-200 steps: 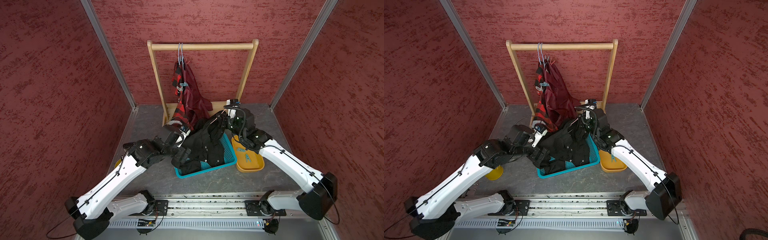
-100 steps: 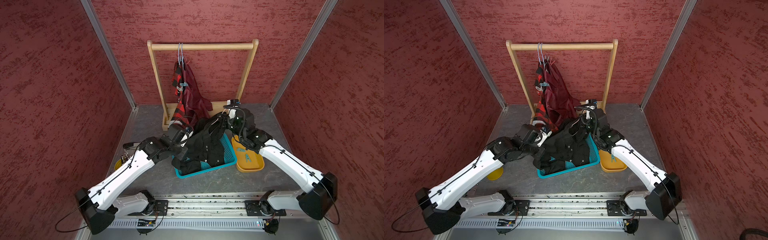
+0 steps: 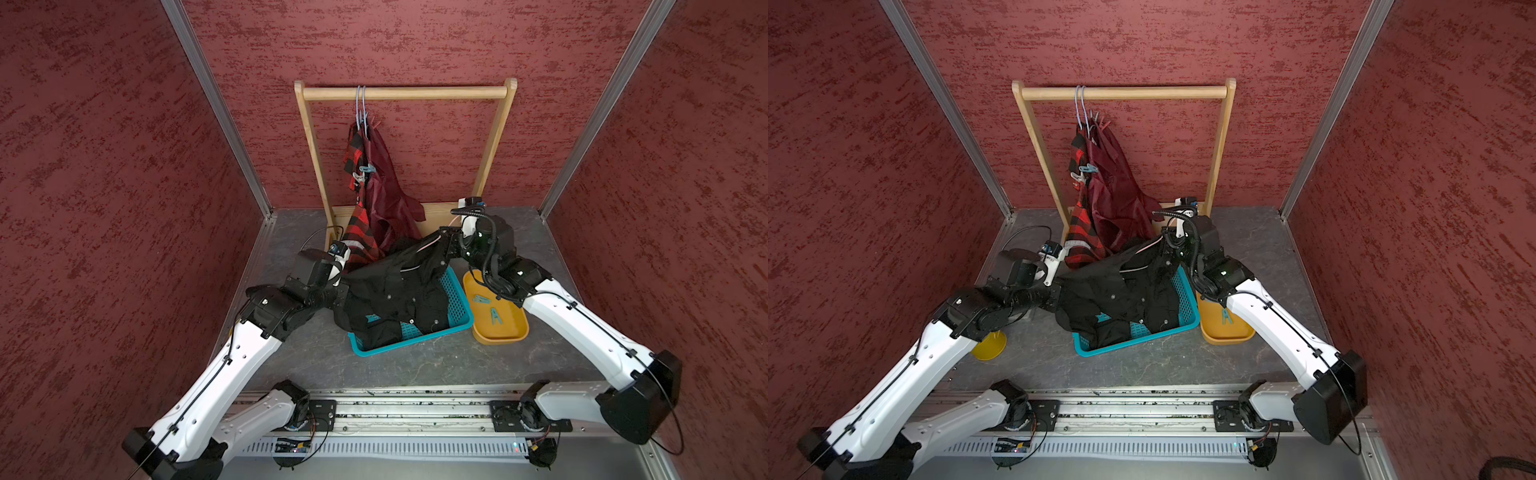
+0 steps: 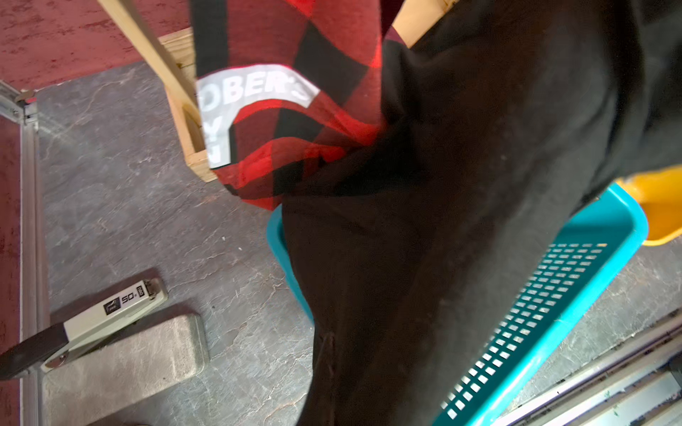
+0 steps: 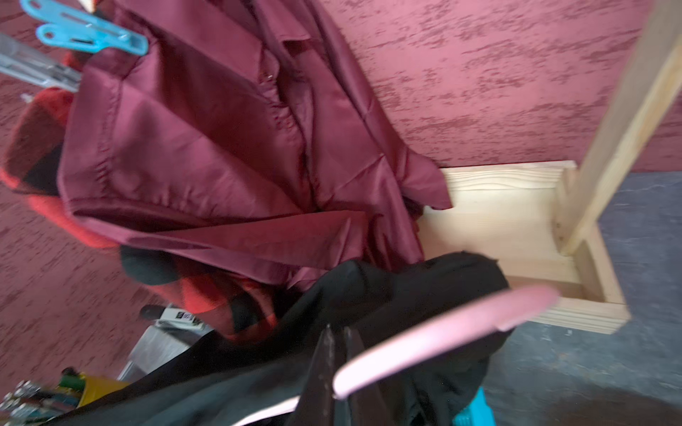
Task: Remove the clothespins securing long-sleeve shirts to the hanger
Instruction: Remove the long-sleeve shirt from the hanger.
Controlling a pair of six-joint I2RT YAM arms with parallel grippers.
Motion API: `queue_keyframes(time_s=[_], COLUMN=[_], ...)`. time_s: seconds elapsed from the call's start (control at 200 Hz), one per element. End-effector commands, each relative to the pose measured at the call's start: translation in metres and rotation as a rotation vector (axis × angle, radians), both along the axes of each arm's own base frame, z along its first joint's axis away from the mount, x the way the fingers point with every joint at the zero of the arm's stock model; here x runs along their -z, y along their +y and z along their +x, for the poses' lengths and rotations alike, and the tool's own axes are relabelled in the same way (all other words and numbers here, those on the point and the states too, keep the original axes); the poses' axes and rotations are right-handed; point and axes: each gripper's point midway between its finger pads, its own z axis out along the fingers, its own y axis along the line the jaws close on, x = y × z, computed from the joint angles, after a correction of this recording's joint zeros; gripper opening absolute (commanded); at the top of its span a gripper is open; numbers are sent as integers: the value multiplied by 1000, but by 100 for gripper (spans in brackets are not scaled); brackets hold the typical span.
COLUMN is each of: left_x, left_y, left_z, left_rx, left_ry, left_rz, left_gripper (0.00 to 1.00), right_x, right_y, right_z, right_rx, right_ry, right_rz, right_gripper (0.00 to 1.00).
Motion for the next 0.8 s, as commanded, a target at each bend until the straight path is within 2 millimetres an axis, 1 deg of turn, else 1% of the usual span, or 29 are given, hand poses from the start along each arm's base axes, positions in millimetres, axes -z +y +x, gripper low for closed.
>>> queue_keyframes(time_s=[0.0,0.085,0.17,0.361,0.506,0.691,0.791], left_x=[3,2,-1,-13,-21,-18,-14], left_y=[8,13,17,21,21,20,32], left_z=[-3,0,8,34,52,71,81], left_rx=[-39,-63,-106,-188,-222,-237,-283], left_ry=[20,17,11,-11,-31,-16,-16], left_rz=[-22,-26,-49,-118,-154,-168,-160], left_gripper=[0,0,0,0,0,0,0], right_x=[-12,-16,-17,-2,3,6,10], right_y=[-19,-23,-23,-25,-27,-31,-35], right_z=[2,1,-3,-13,-23,-34,-36], right_rx=[61,57,35,11,-3,-15,-5], right_ry=[-34,-38,-42,-10,-2,-1,4], right_rz=[-2,4,-4,-19,-19,-18,-29], right_gripper=[0,0,0,0,0,0,0])
